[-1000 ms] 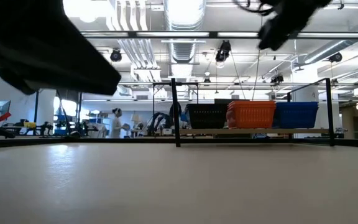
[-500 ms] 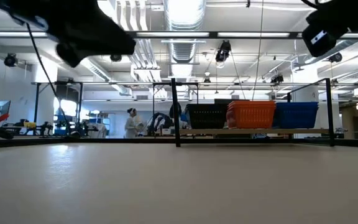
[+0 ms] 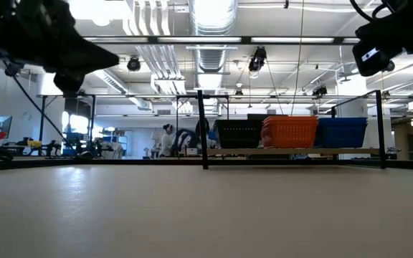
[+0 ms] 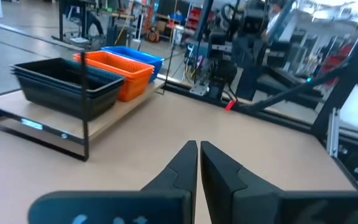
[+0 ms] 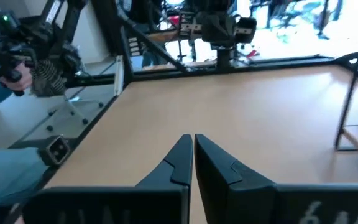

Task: Stack baskets on shelf by color
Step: Return to Home Position

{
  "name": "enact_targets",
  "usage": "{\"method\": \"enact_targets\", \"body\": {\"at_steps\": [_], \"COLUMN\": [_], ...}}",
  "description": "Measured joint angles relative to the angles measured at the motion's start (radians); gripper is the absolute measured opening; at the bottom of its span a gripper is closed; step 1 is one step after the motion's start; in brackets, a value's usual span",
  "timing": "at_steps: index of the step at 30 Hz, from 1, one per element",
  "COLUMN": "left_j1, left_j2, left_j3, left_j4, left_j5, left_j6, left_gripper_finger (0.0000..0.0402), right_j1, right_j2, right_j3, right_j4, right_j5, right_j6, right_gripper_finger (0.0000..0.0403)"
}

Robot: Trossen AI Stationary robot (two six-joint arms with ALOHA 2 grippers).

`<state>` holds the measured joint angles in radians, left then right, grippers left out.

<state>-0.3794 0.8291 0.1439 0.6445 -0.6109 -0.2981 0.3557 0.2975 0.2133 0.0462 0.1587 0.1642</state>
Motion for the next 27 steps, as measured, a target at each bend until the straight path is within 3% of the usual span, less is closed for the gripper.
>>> {"method": "enact_targets", "body": {"at_steps": [7, 18, 27], "left_j1": [0.000, 0.008, 0.126], "left_j2": [-0.230, -0.487, -0.761], "left_j3": [-0.135, -0.136, -0.137], "left_j4": [-0.018, -0.190, -0.457], "left_j5": [-0.006, -0.003, 0.075], "left_j6": [-0.007, 0.099, 0.094], "left_gripper_finger": [0.0004, 0.0001, 0.0000], "right_j1": [0.000, 0.000, -0.003], "right_j2": [-0.088, -0.247, -0.296], "right_j3": [-0.090, -0.187, -0.193], "right_j4": [0.102, 0.120, 0.092], "right_j5": [0.036, 0.045, 0.054], "right_j6": [-0.012, -0.009, -0.005], "right_gripper_finger": [0.0008, 0.0008, 0.0008]}}
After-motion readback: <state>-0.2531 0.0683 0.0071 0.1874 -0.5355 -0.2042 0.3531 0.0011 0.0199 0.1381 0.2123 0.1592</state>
